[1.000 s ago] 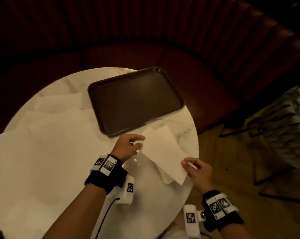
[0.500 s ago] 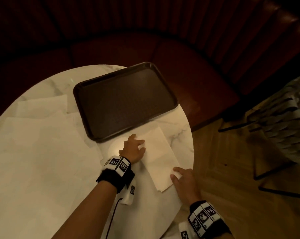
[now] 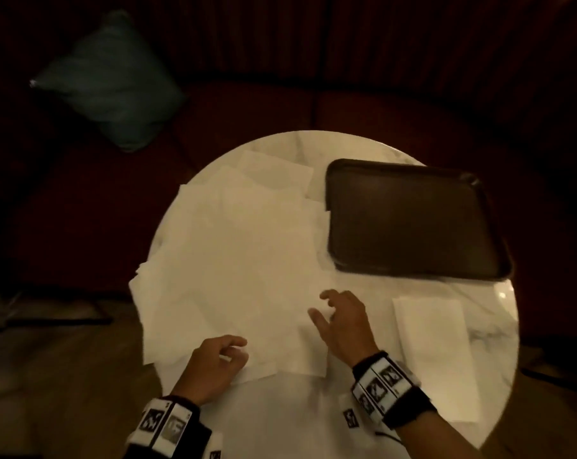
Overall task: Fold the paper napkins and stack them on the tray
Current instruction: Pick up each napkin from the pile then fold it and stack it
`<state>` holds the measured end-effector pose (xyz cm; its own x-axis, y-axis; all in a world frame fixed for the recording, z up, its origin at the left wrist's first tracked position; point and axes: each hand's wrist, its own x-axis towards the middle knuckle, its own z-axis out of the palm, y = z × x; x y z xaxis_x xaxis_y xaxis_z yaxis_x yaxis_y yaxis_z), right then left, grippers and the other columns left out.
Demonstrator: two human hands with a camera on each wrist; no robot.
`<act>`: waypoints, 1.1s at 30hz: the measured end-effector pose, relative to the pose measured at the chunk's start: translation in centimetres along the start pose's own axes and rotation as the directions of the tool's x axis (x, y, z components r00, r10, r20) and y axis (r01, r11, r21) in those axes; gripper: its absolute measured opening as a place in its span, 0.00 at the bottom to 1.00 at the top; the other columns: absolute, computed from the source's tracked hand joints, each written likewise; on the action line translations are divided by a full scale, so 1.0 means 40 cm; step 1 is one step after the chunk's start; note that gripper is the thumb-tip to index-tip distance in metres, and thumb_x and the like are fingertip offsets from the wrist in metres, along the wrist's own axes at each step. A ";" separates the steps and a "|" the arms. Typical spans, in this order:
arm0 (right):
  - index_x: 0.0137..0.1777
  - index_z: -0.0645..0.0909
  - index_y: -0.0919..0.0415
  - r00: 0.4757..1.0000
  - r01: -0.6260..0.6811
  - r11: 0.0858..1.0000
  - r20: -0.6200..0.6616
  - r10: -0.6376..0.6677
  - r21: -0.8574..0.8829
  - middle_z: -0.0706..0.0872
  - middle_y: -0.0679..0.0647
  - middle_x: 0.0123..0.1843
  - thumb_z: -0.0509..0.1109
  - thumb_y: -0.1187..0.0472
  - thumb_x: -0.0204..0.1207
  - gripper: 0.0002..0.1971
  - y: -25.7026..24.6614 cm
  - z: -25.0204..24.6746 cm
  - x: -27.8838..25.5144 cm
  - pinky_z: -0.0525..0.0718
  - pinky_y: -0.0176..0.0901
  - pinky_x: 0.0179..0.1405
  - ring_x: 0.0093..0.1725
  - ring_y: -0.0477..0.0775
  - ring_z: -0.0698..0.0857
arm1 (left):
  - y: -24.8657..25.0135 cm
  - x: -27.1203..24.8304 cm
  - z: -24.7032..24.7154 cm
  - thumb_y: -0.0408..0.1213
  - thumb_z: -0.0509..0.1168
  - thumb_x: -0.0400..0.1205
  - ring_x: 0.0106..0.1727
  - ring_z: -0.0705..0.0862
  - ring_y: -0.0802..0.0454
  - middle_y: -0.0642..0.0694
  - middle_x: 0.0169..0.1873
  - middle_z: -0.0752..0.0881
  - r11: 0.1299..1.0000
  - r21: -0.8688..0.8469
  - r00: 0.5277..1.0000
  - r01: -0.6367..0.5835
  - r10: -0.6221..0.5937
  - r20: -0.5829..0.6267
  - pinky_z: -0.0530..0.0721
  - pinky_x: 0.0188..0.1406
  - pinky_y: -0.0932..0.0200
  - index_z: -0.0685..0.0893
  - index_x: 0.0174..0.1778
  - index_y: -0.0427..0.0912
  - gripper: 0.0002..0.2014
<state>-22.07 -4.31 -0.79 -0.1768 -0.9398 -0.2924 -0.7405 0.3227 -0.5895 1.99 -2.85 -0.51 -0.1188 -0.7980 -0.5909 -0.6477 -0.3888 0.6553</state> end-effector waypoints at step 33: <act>0.69 0.72 0.61 0.934 -0.079 0.969 0.322 0.154 -0.234 0.75 0.61 0.69 0.72 0.45 0.72 0.31 -0.249 0.241 0.262 0.76 0.48 0.63 0.67 0.61 0.75 | -0.190 -0.017 -0.104 0.38 0.65 0.81 0.33 0.78 0.64 0.55 0.31 0.78 0.992 -0.067 0.994 0.103 -0.105 -0.015 0.76 0.33 0.77 0.70 0.74 0.52 0.24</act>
<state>-10.29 -16.31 -5.25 -0.0700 -0.7920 -0.6065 -0.8556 0.3603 -0.3717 10.12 -1.28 -3.11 -0.0388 -0.7600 -0.6488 -0.6049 -0.4990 0.6206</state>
